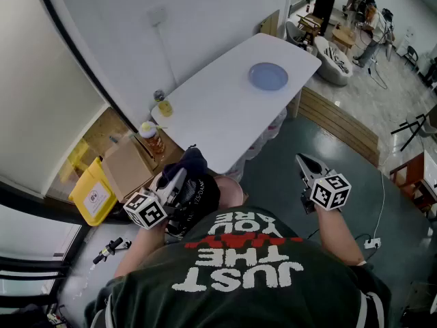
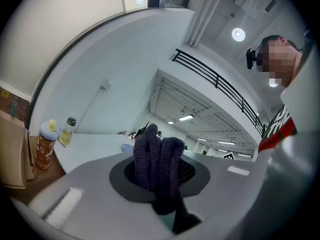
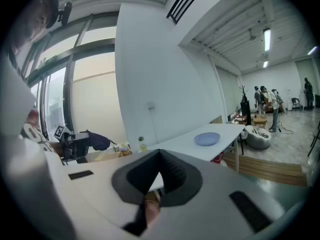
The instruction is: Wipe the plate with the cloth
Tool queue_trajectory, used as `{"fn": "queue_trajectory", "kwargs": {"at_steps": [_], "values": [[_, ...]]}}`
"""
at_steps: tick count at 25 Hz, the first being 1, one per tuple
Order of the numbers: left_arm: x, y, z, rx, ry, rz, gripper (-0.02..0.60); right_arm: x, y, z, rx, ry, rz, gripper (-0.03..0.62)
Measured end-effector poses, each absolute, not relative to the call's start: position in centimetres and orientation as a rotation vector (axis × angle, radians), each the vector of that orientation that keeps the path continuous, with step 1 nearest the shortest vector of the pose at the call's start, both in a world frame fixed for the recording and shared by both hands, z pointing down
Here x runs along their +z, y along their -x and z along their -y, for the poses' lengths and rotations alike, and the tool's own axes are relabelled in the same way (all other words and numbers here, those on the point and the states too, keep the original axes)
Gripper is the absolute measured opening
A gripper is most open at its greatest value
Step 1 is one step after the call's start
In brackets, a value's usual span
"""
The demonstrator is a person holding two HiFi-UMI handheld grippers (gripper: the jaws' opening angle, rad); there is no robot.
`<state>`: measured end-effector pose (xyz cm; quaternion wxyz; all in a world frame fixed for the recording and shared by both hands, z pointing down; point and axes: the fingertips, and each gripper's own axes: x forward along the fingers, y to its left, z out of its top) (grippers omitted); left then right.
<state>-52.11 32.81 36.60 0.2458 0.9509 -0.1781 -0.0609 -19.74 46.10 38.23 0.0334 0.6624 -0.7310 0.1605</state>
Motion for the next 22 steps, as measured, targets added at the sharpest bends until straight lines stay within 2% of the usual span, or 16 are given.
{"fn": "queue_trajectory", "kwargs": {"at_steps": [15, 22], "values": [[36.8, 50.8, -33.2, -0.142, -2.596, 0.423, 0.066, 38.4, 19.5, -47.0, 0.506, -2.060, 2.229, 0.003], [37.6, 47.8, -33.5, -0.104, -2.587, 0.406, 0.066, 39.0, 16.4, -48.0, 0.568, -2.151, 2.216, 0.005]]}}
